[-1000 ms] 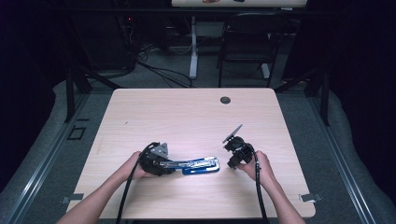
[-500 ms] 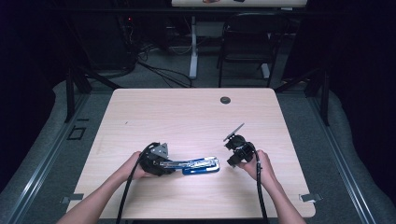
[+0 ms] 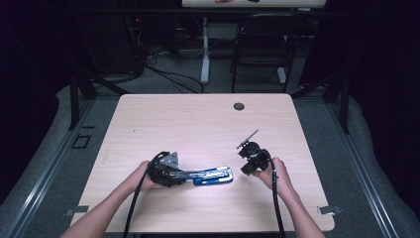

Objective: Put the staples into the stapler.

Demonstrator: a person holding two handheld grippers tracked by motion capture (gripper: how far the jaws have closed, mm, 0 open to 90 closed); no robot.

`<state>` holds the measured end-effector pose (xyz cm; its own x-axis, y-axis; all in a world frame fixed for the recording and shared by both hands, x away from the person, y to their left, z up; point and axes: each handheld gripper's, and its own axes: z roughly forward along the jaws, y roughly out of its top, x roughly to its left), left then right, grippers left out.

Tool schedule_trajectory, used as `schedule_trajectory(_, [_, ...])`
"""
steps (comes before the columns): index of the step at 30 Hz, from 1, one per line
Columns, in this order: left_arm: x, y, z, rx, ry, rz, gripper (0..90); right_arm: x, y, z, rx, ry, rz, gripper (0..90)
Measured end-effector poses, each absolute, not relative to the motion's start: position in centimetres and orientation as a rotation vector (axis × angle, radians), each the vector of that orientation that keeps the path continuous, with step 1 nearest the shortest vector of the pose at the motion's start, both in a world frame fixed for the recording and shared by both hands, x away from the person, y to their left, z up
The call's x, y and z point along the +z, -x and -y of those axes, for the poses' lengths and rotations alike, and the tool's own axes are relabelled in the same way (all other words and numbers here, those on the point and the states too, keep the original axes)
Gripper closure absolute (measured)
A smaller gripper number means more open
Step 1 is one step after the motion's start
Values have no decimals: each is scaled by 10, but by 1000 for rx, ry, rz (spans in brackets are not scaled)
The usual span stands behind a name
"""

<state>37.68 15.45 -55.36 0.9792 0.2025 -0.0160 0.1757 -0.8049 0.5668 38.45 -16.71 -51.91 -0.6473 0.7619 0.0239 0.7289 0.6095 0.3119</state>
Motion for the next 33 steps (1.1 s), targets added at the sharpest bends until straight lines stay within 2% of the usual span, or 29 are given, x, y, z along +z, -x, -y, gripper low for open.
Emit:
schedule_trajectory(15, [-554, -381, -156, 41, -2532, -210, 654, -516, -391, 168, 596, -1275, -2681, 786])
schedule_trajectory(33, [-553, -383, -156, 20, -2528, -187, 657, -500, -400, 162, 628, -1101, -2775, 787])
